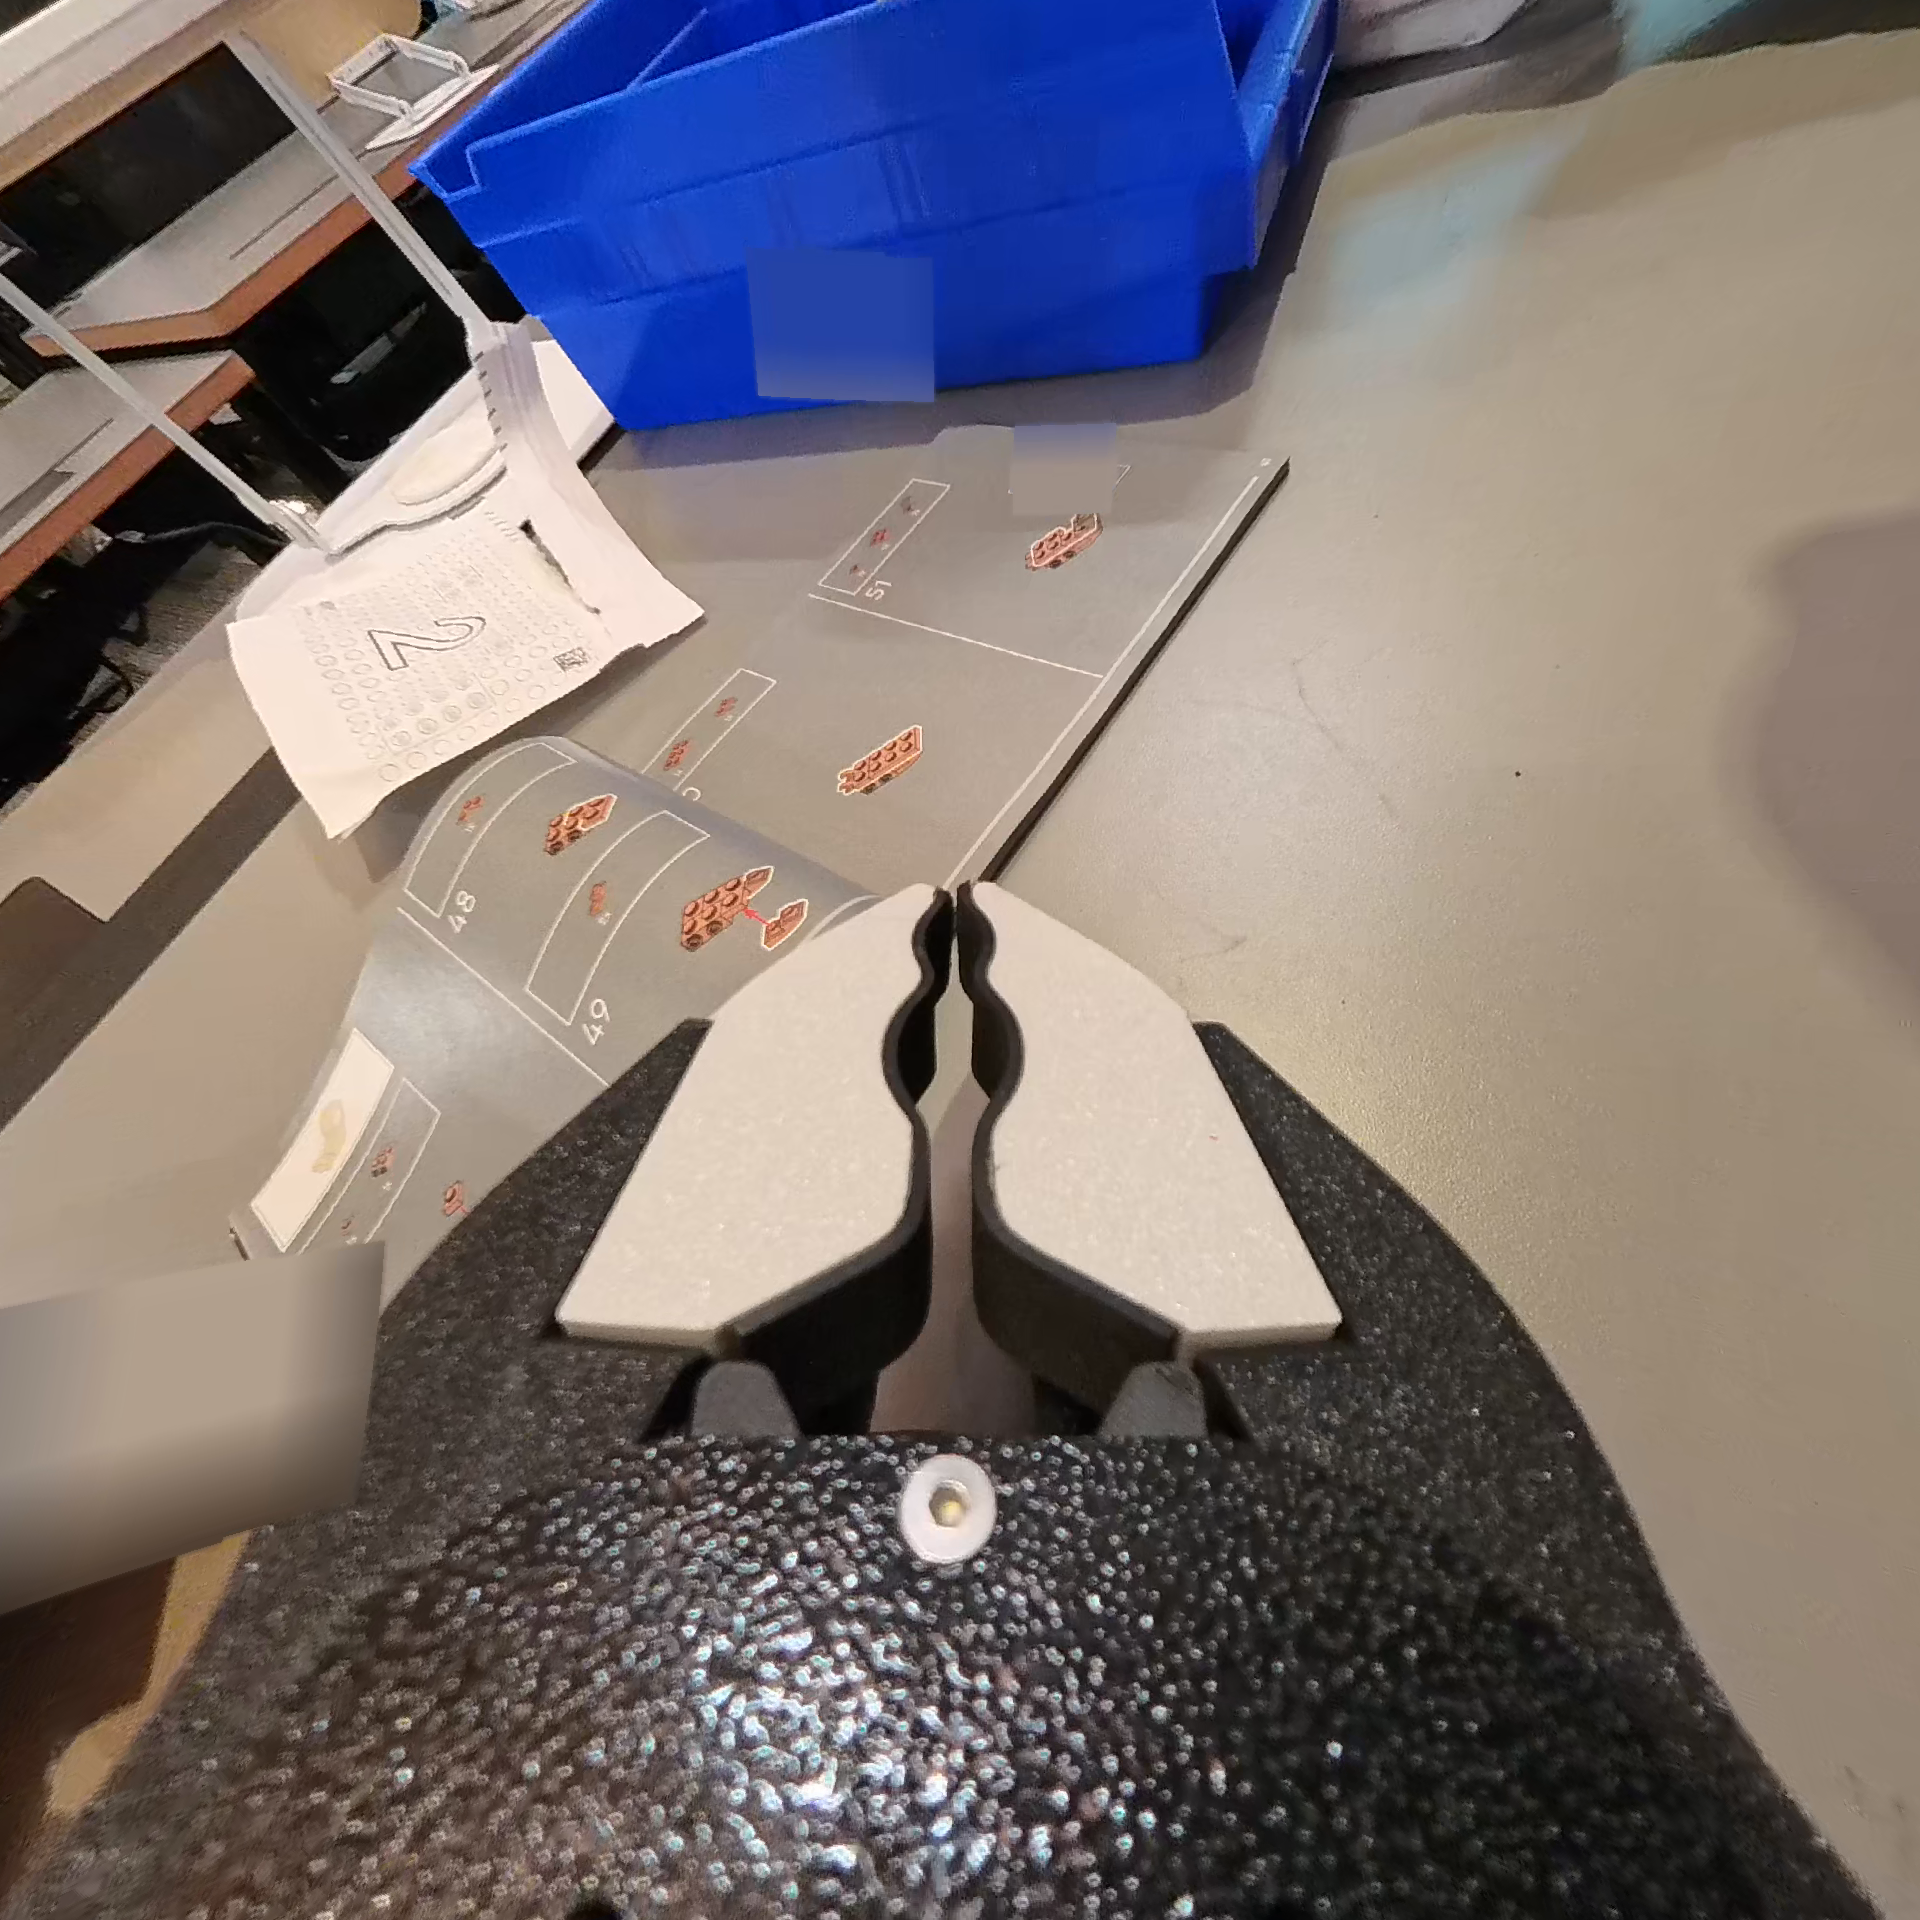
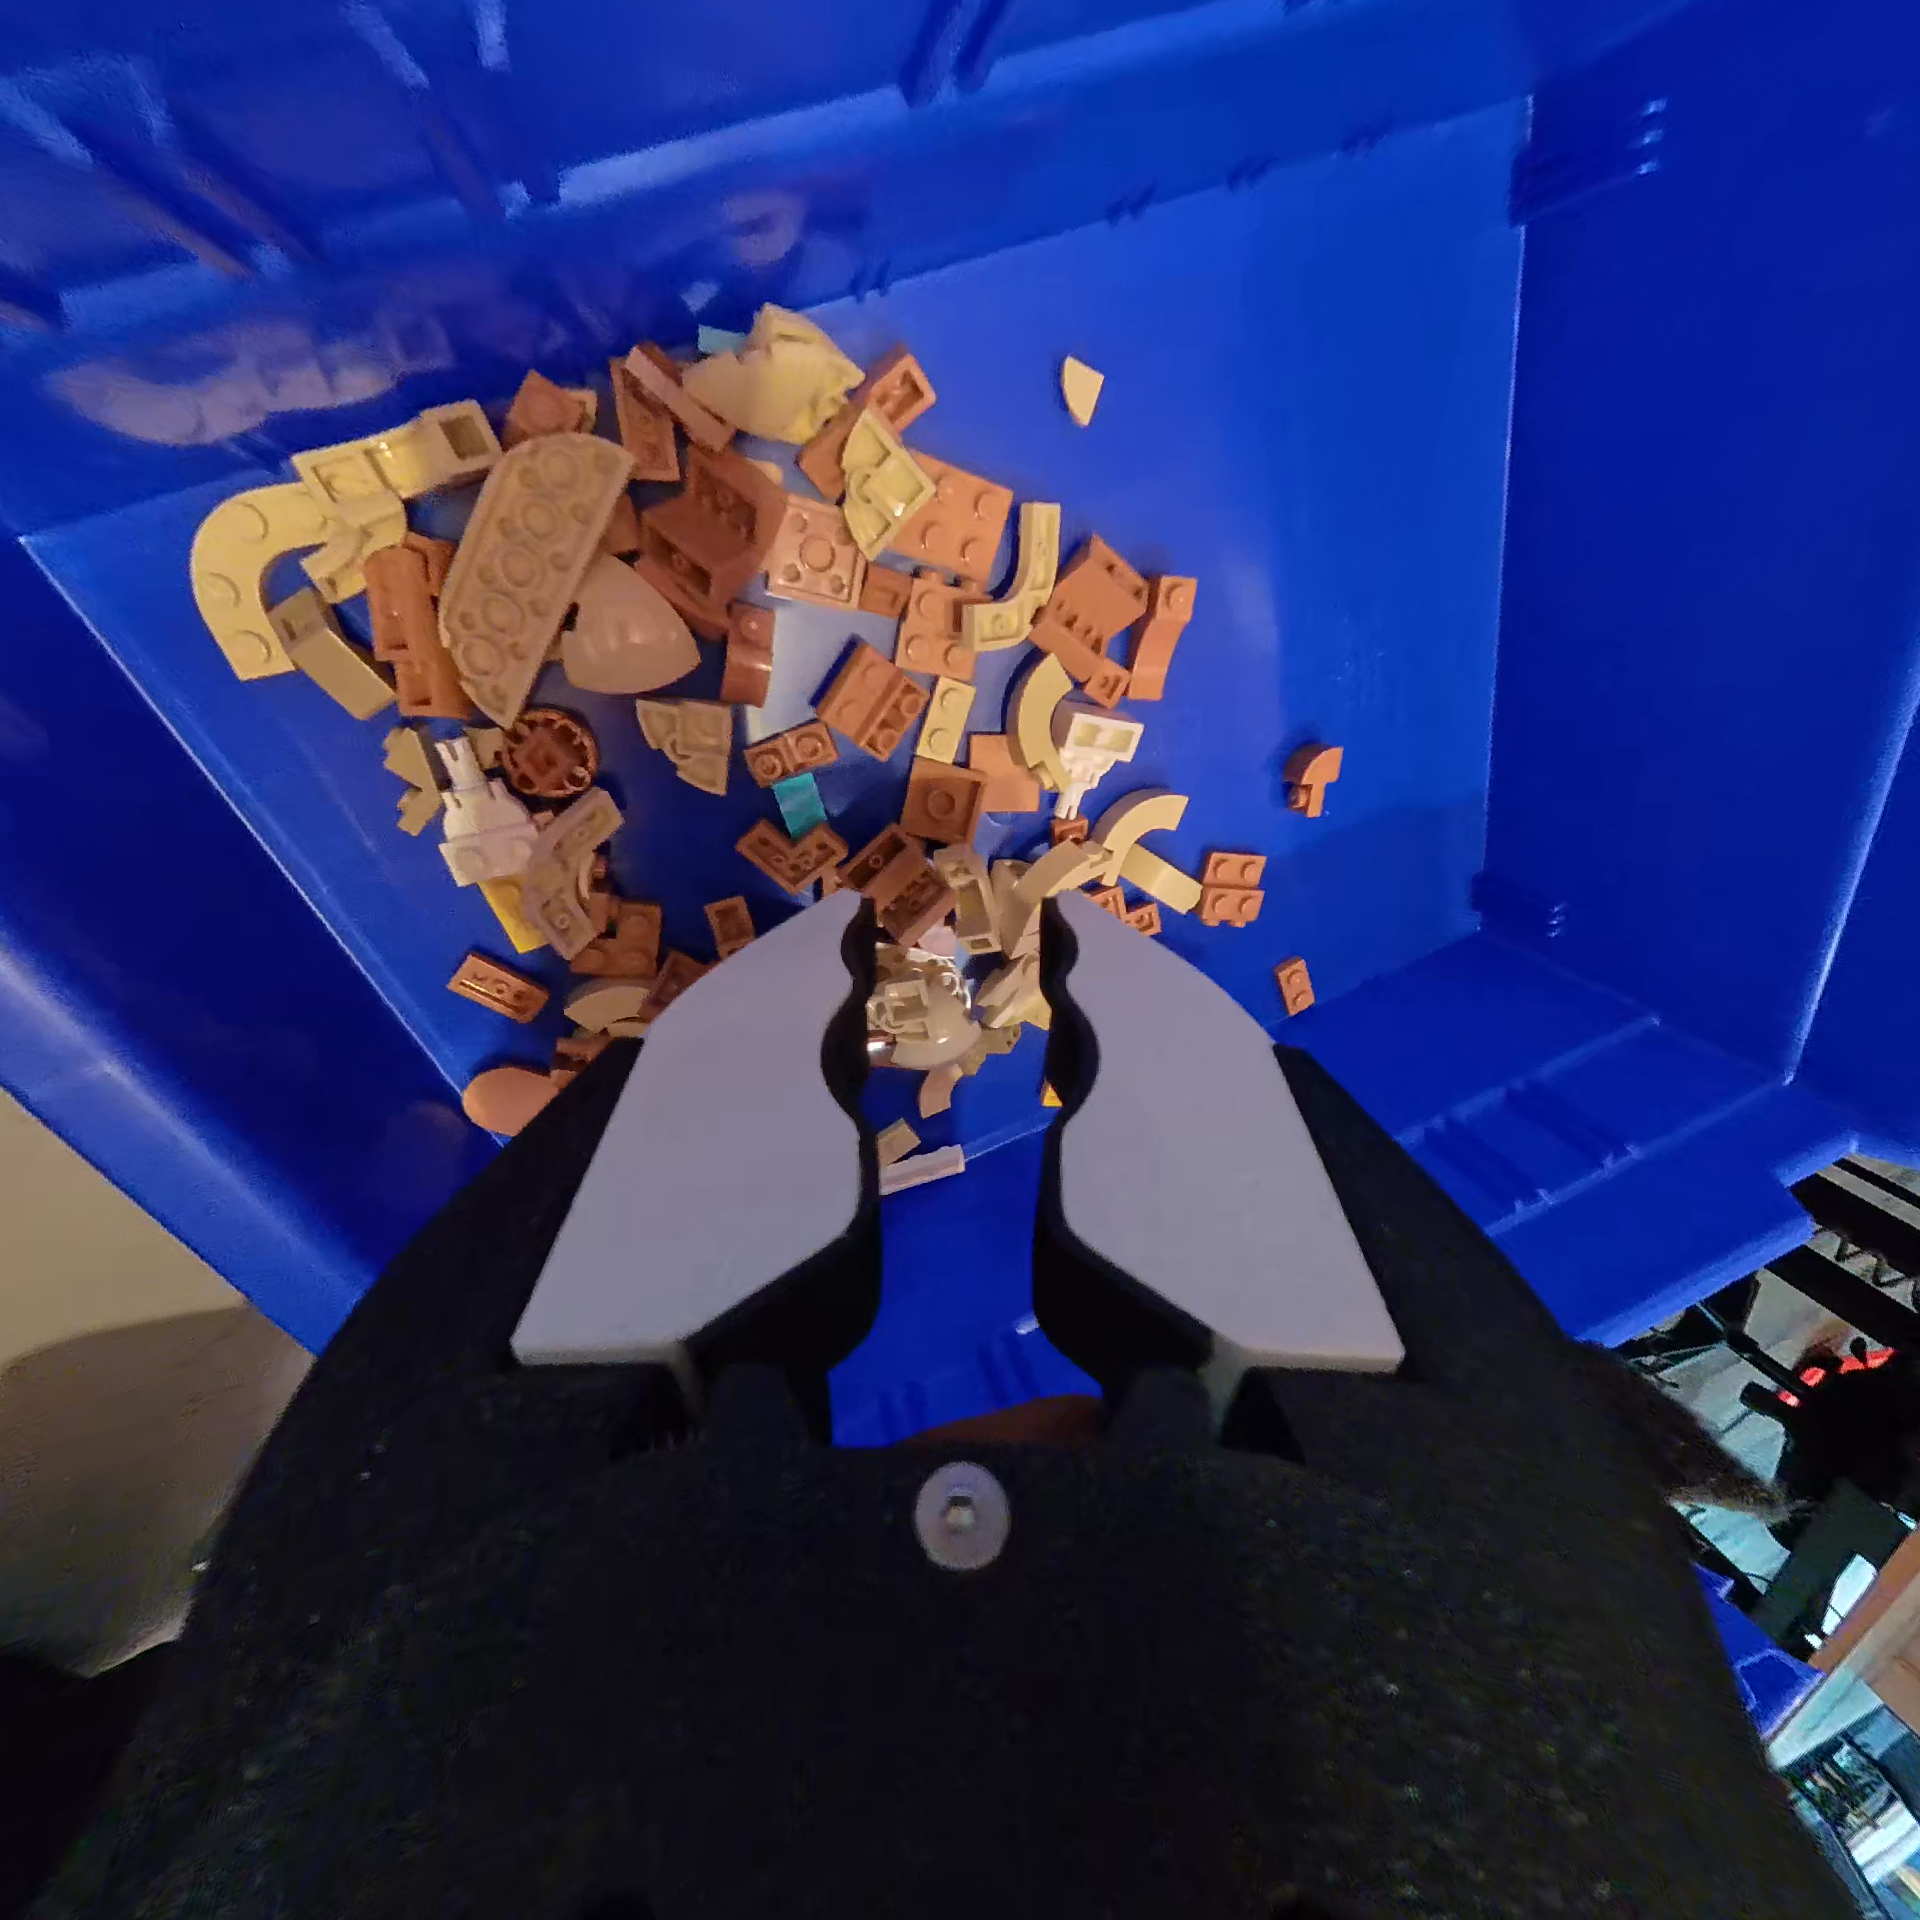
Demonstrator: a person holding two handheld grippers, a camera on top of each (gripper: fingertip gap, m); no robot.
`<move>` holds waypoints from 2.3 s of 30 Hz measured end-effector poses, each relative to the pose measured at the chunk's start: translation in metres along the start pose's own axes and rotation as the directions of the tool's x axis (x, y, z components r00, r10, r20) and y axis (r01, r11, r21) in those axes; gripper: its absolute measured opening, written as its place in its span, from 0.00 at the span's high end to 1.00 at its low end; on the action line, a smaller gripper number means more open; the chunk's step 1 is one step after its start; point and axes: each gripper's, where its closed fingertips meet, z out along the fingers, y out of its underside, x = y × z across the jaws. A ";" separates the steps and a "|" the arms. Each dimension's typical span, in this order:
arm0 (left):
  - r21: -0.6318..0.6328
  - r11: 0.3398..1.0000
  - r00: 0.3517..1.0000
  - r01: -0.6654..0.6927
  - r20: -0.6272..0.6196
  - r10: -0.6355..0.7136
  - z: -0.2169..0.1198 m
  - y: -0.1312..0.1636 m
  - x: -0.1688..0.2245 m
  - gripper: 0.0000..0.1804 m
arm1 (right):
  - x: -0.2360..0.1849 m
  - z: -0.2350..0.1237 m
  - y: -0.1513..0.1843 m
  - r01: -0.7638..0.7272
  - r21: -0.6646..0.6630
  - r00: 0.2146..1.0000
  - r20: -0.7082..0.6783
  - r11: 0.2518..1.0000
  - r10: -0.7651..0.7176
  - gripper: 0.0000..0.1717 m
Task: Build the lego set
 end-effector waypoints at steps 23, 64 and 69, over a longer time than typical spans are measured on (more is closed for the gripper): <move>0.003 1.000 1.000 0.002 -0.001 -0.002 0.000 0.000 0.000 1.00 | 0.009 -0.001 0.003 -0.006 -0.005 0.999 -0.042 1.000 0.006 0.83; -0.007 1.000 1.000 -0.002 0.004 0.002 0.001 0.001 -0.001 1.00 | -0.031 0.024 -0.046 0.126 0.118 0.987 0.080 0.985 -0.136 0.79; -0.008 1.000 1.000 -0.005 0.008 0.005 0.001 0.001 -0.002 1.00 | -0.015 0.026 -0.035 0.094 0.077 0.995 0.032 0.993 -0.096 0.80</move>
